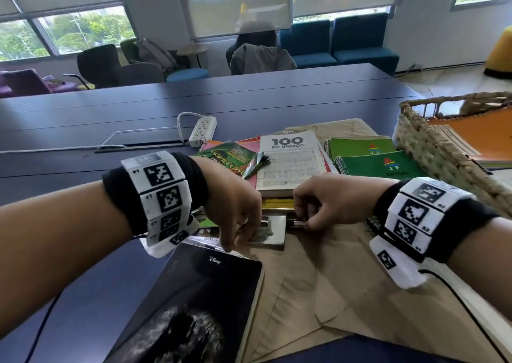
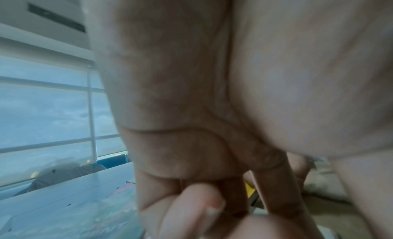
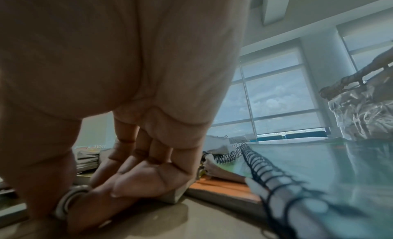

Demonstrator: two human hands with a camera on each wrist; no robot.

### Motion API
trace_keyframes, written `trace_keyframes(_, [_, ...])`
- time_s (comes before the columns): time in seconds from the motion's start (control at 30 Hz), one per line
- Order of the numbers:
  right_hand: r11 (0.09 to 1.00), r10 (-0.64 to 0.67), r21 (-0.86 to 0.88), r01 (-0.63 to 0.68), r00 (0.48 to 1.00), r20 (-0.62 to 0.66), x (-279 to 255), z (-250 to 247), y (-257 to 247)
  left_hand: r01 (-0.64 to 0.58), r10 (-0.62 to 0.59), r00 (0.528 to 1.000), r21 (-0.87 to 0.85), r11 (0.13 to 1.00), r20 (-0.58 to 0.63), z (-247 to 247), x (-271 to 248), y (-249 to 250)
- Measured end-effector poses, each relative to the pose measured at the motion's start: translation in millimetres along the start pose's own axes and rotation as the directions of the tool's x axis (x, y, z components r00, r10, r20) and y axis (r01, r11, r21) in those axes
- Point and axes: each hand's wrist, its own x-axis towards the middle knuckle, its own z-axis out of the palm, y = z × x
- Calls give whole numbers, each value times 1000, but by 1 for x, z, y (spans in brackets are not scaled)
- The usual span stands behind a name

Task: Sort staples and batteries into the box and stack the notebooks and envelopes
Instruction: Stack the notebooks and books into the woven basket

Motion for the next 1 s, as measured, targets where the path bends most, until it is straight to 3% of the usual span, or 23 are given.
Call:
trace_keyframes(0.17, [1000,0,30,0,1000,5,-1,0,1,12,-15,1000,80,997,28,7,7,3])
trace_keyframes(0.43, [998,9,64,-10,1000,17,2,0,2,-33,33,999,-1,999,38,8,12,-6])
trace_keyframes(1.0, [996,33,78,-34,999,11,2,2,5,-89,101,991,126,988,-89,16,9,1])
